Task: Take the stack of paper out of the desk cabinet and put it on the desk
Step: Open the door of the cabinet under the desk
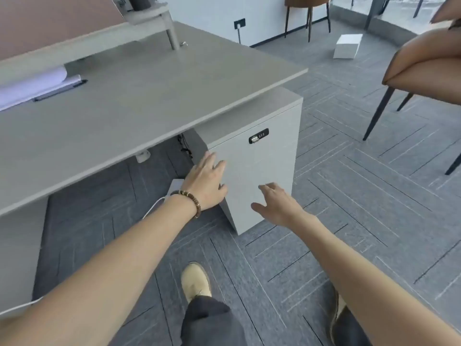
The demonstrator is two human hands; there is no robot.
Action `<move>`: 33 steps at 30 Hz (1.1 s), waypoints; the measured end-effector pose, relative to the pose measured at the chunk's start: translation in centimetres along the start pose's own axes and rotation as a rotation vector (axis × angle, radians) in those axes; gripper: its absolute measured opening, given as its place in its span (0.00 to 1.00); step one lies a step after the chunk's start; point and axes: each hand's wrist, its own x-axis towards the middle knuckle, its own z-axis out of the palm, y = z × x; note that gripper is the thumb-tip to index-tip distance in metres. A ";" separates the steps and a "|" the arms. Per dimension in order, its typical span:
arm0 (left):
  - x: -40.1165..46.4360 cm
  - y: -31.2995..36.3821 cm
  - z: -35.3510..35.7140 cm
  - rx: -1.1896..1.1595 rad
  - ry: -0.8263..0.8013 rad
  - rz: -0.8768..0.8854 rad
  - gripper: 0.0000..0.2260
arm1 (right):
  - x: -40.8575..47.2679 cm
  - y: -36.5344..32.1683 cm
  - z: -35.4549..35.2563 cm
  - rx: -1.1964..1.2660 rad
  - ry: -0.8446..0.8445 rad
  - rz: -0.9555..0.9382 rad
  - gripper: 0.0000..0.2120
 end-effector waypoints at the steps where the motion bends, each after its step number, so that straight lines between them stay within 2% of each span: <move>1: 0.9 -0.6 0.6 0.046 0.032 0.013 0.25 | 1.2 0.1 0.8 0.022 -0.013 0.011 0.30; 5: 3.7 -3.3 2.6 0.142 0.180 0.059 0.21 | 5.9 0.9 3.7 0.095 -0.004 0.033 0.29; 10: 5.9 -5.9 5.0 0.245 0.228 0.192 0.20 | 9.6 1.1 8.4 0.303 0.117 0.004 0.31; 12: 6.9 -6.7 5.6 0.265 0.259 0.235 0.24 | 10.5 0.9 10.5 0.363 0.134 0.019 0.33; 17: 9.8 -7.2 5.9 0.365 0.311 0.267 0.40 | 13.5 0.3 14.3 0.546 0.199 0.059 0.45; 21: 10.9 -7.5 7.1 0.466 0.346 0.276 0.47 | 15.7 -1.1 16.5 0.679 0.286 0.139 0.54; 26: 12.1 -8.8 8.3 0.519 0.450 0.308 0.48 | 17.6 -1.8 18.5 0.701 0.428 0.188 0.59; 33: 12.4 -9.1 8.7 0.516 0.477 0.320 0.48 | 19.6 -1.4 18.5 0.686 0.549 0.211 0.62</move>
